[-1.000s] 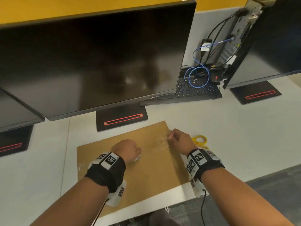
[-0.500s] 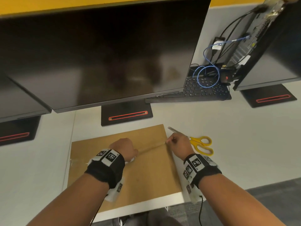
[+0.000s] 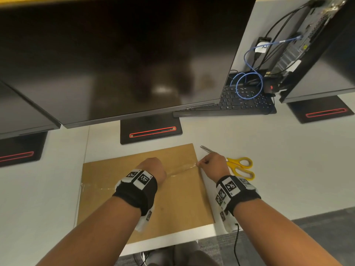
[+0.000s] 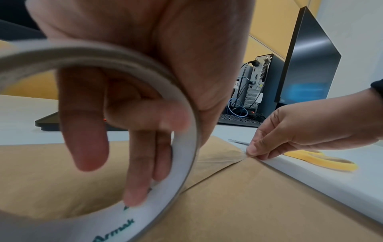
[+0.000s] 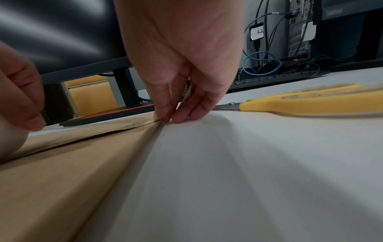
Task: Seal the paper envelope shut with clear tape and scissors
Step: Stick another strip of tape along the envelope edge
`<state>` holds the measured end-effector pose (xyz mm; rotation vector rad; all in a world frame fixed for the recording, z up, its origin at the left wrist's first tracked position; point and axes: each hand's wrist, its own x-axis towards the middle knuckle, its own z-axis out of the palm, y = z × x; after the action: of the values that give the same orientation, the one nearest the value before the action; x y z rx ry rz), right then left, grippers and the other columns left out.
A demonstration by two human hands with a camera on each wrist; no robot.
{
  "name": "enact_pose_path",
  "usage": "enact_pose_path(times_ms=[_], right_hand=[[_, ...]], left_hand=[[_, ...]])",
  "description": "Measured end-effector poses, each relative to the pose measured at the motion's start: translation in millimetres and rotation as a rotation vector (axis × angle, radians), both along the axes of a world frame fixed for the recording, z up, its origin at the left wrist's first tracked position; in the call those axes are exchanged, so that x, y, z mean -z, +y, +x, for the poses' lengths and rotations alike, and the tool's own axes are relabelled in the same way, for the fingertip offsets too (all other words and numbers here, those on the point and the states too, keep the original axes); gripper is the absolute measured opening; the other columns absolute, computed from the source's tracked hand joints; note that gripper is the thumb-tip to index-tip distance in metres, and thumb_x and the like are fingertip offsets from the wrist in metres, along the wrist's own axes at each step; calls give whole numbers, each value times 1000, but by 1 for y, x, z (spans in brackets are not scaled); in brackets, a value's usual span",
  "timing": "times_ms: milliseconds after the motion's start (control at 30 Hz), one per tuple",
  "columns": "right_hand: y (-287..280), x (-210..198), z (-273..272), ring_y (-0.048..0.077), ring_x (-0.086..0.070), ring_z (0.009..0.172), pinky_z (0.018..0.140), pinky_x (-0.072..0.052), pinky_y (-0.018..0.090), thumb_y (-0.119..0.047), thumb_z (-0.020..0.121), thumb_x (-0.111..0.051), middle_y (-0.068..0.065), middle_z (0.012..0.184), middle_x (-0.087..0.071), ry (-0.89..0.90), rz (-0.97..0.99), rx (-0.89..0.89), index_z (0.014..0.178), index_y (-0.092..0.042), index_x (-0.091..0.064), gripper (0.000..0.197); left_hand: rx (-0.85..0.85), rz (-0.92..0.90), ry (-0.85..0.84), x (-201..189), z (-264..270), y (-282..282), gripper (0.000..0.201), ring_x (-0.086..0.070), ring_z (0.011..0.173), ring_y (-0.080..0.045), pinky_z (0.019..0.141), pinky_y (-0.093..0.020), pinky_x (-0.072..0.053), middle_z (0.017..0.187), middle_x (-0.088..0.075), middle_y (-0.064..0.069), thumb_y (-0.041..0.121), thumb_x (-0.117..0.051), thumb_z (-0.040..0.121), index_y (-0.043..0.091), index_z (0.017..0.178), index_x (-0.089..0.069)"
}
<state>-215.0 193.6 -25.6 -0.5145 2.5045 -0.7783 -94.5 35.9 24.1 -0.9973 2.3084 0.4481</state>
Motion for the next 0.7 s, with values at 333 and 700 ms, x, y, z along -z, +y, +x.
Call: enact_pose_path(times_ms=[333, 700], right_hand=[[2, 1, 9, 15, -57, 77, 73, -38, 20, -14, 87, -63, -1, 93, -55, 61, -184, 14, 82, -9, -69, 10], [10, 1, 11, 23, -62, 77, 74, -53, 34, -11, 91, -57, 9, 88, -68, 181, -290, -183, 86, -5, -63, 10]], left_hand=[[-53, 80, 9, 1, 2, -6, 17, -62, 68, -21, 59, -27, -46, 71, -60, -2, 22, -53, 89, 12, 78, -61], [-20, 142, -30, 5, 0, -7, 18, -56, 76, -23, 66, -29, -42, 67, -50, -2, 21, -51, 92, 8, 86, -61]])
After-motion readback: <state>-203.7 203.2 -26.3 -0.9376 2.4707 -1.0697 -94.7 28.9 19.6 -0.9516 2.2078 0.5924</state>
